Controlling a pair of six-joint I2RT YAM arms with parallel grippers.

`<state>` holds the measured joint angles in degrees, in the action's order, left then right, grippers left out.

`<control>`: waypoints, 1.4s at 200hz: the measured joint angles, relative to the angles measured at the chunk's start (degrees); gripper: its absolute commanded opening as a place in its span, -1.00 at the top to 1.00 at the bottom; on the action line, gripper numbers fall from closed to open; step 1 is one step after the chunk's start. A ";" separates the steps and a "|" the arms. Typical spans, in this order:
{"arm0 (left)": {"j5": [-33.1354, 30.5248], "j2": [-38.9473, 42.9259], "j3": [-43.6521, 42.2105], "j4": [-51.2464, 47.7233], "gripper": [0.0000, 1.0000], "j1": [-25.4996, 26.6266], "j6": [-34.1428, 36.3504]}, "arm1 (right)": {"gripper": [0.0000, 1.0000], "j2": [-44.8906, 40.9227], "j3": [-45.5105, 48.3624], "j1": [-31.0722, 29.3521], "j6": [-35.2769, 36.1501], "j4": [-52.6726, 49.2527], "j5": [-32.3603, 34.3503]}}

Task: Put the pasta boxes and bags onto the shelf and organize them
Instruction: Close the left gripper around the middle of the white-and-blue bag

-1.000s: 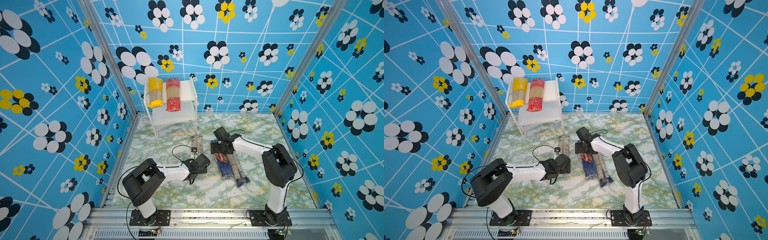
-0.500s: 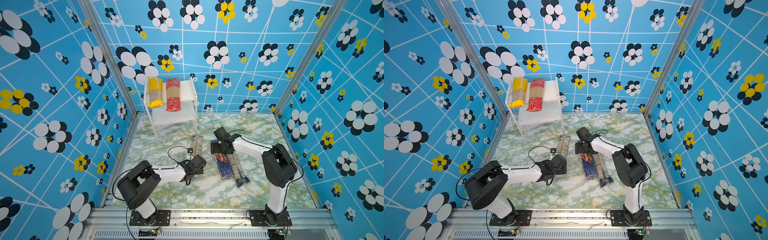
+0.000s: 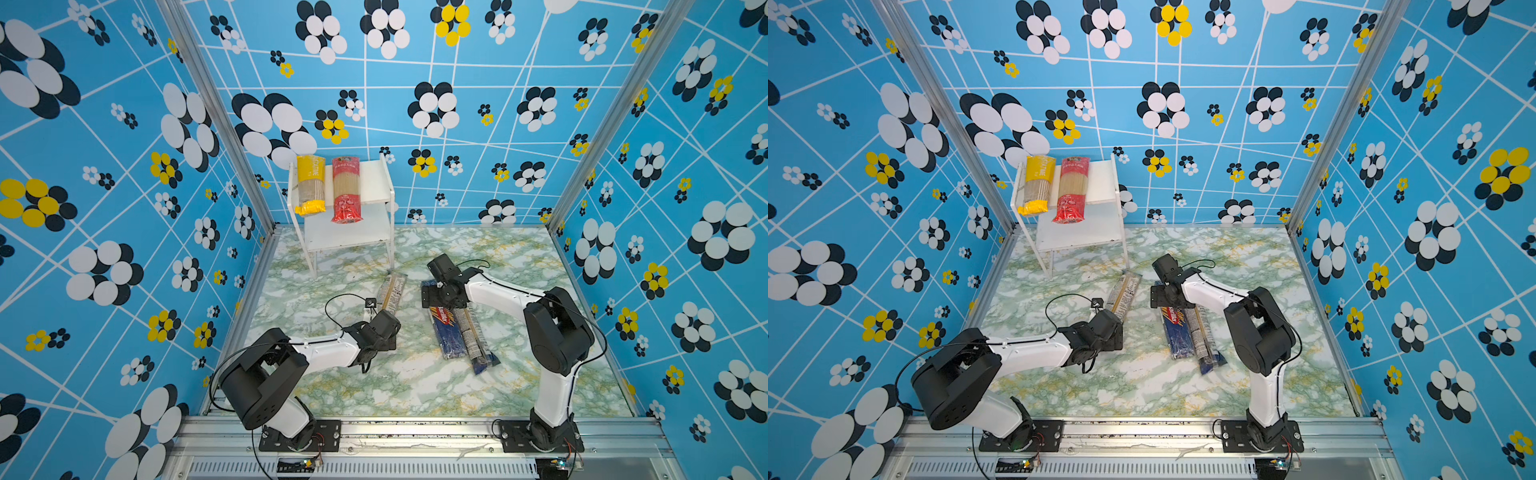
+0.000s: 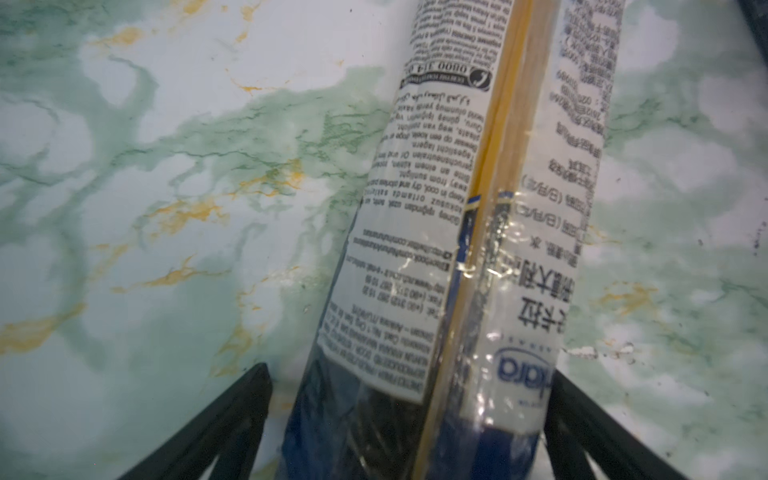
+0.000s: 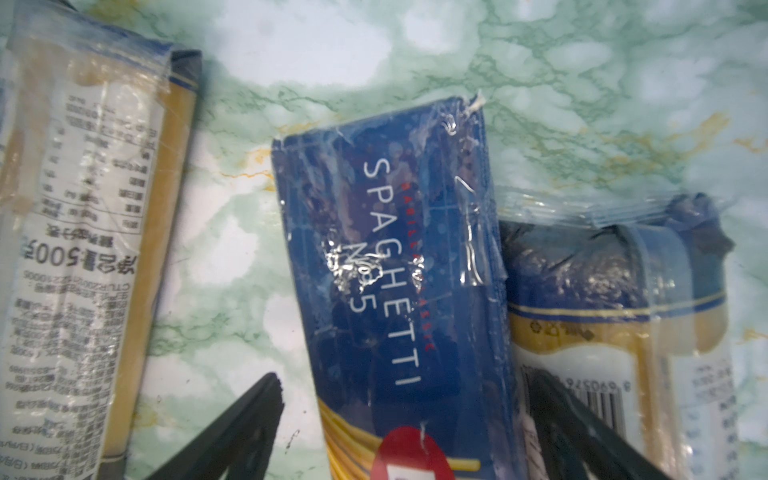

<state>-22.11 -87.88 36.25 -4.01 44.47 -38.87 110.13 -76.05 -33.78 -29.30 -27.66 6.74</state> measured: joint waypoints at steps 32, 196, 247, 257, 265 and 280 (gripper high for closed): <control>0.44 0.04 -0.11 0.35 -0.99 -0.24 1.27 | -0.91 0.00 0.00 0.22 0.00 0.00 0.00; 3.89 -0.63 0.35 3.50 0.35 -0.63 4.87 | -0.91 0.00 0.52 0.35 0.20 0.22 0.00; 4.61 -0.52 0.46 4.72 1.00 -0.94 4.55 | -0.91 -0.04 0.55 0.59 0.20 0.24 0.00; 4.76 -0.52 0.46 4.72 1.00 -0.96 4.39 | -0.91 -0.04 0.57 0.59 0.20 0.24 0.00; 4.76 -0.52 0.46 4.72 1.00 -0.96 4.35 | -0.91 -0.04 0.59 0.59 0.22 0.22 0.00; 4.81 -0.50 0.48 4.70 1.00 -0.96 4.17 | -0.91 -0.04 0.59 0.59 0.20 0.22 0.00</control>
<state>-17.30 -88.38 36.73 0.69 43.51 -34.70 110.08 -75.46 -33.19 -29.10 -27.44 6.74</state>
